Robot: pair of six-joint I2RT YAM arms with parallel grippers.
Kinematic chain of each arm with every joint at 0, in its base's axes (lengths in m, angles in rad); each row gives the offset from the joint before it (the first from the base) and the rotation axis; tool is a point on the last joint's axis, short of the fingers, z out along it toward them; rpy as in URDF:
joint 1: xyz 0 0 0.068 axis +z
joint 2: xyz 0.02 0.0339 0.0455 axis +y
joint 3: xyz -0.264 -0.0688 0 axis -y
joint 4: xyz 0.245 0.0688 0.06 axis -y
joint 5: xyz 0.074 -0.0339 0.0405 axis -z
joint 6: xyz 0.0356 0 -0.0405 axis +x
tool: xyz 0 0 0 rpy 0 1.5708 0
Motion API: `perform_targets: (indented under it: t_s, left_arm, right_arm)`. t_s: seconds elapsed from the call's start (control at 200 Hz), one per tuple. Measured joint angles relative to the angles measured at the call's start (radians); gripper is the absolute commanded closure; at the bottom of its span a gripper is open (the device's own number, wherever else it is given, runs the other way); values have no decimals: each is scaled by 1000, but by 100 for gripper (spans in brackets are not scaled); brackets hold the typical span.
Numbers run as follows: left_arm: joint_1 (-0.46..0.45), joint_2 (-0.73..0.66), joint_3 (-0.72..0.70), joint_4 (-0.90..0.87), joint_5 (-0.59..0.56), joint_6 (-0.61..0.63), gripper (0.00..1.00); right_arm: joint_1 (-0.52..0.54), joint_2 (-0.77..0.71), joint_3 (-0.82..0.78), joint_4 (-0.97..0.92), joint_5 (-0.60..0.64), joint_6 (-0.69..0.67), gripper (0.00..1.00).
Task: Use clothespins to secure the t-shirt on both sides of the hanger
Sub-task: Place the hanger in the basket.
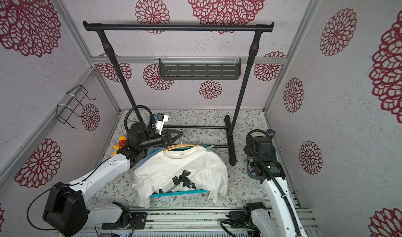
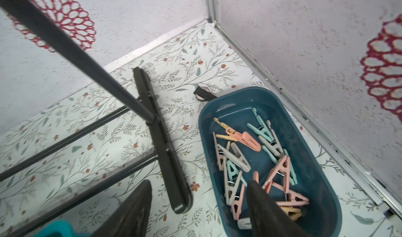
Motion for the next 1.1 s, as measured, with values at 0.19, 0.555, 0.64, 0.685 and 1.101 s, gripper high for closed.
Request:
perform_targets:
  t_s: [0.19,0.555,0.64,0.685,1.101]
  left_arm:
    - [3,32,20,-97,-78,16,100]
    - [4,80,56,-232,-225,-6,83]
    - [5,85,63,-252,-256,-13,73]
    - [5,87,68,-269,-271,-16,67]
    - [6,74,174,-464,-364,-11,49]
  right_arm:
    - [-157,142,-34,73,-46,-27,28]
    - [-178,436,-27,149,96,-54,39]
    - [-179,481,-27,165,125,-53,41]
    - [-178,502,-27,179,139,-56,42]
    - [-178,656,-25,312,191,-68,56]
